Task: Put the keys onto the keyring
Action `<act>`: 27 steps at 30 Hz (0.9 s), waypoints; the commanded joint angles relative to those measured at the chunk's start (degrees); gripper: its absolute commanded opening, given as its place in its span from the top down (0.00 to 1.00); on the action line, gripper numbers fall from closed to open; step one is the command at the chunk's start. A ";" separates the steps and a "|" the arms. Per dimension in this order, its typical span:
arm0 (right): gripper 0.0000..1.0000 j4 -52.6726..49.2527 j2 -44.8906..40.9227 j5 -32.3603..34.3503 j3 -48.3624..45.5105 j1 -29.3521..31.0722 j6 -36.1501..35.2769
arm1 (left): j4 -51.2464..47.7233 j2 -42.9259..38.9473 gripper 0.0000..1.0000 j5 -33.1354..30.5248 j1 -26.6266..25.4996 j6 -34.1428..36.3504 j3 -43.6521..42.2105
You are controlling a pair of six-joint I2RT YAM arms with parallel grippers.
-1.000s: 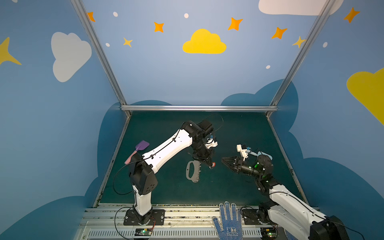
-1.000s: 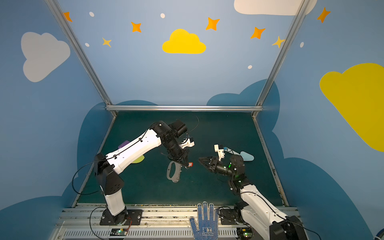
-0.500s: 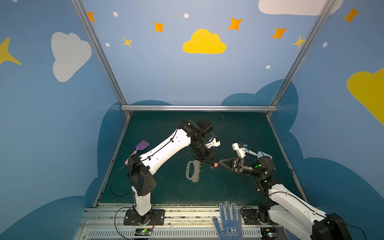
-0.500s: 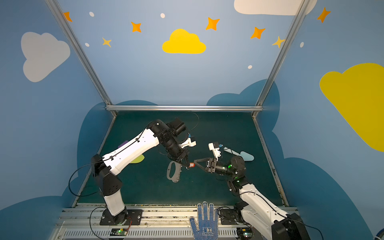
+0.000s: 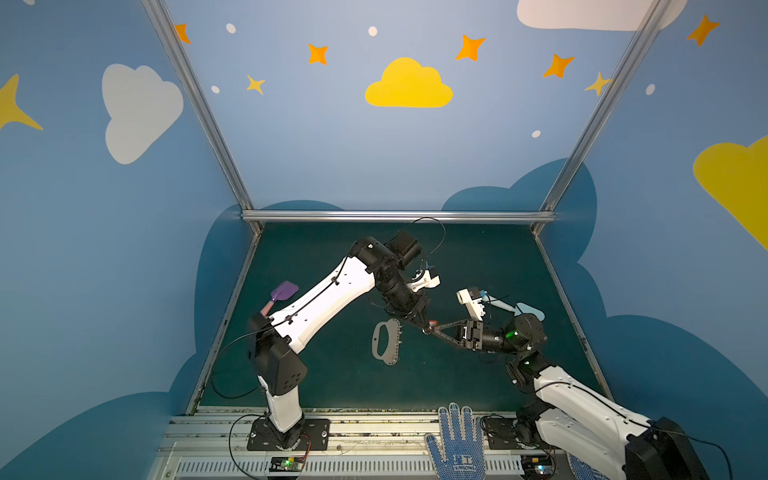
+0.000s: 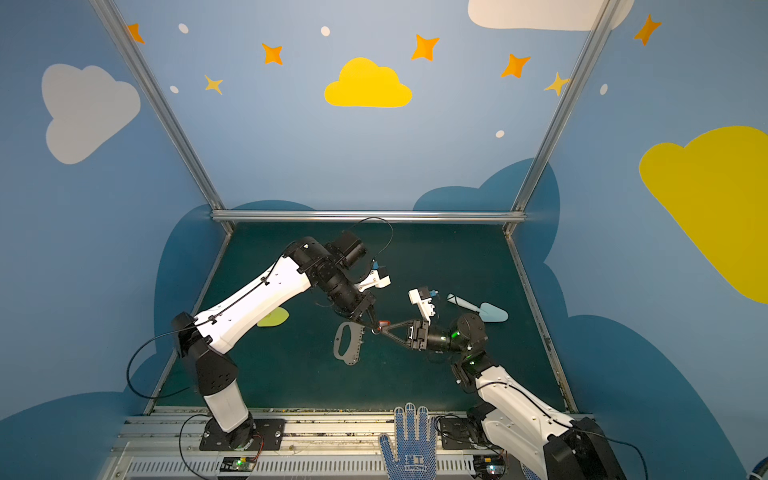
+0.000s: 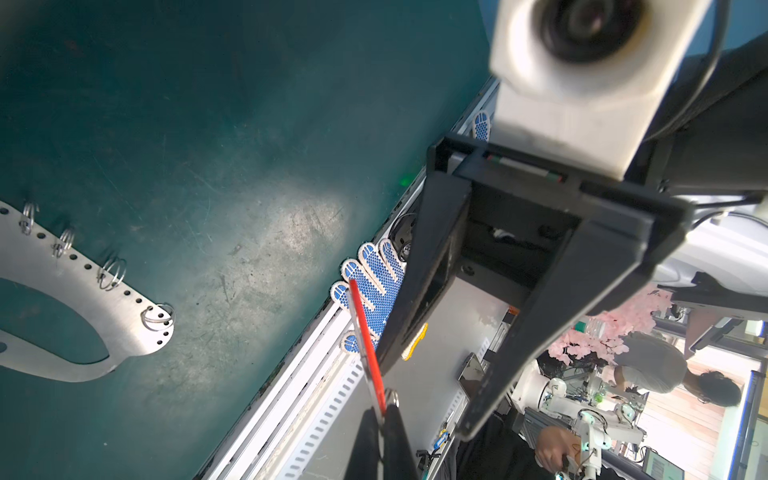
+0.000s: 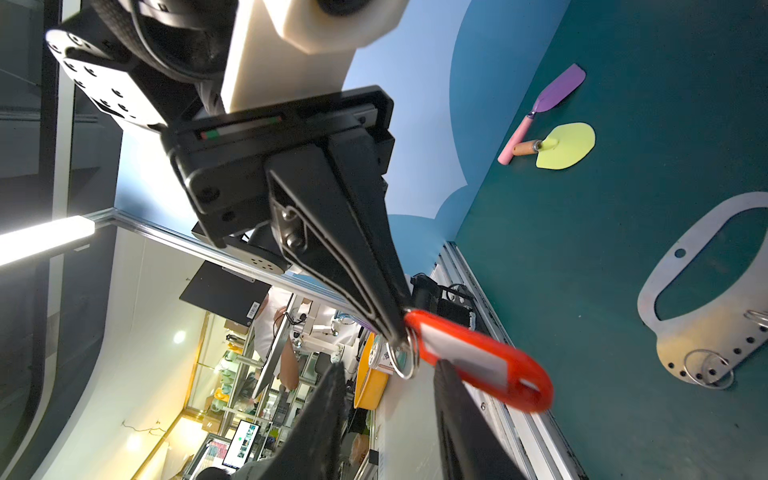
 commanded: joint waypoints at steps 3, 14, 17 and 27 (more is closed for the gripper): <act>0.68 -0.04 0.03 0.28 1.92 0.74 -1.92 | 0.83 -1.76 0.96 2.04 0.29 -0.40 1.13; 0.81 -2.22 0.45 3.23 2.92 0.83 -2.64 | 2.04 -2.50 0.96 4.95 -0.08 -0.65 -0.08; 0.84 -3.44 0.27 3.99 3.27 0.87 -3.03 | 2.32 -2.85 0.96 5.28 -0.15 -0.85 -0.41; 0.84 -6.92 -0.57 6.16 4.23 1.00 -3.87 | 3.88 -4.02 0.96 6.40 -0.55 -1.44 -1.92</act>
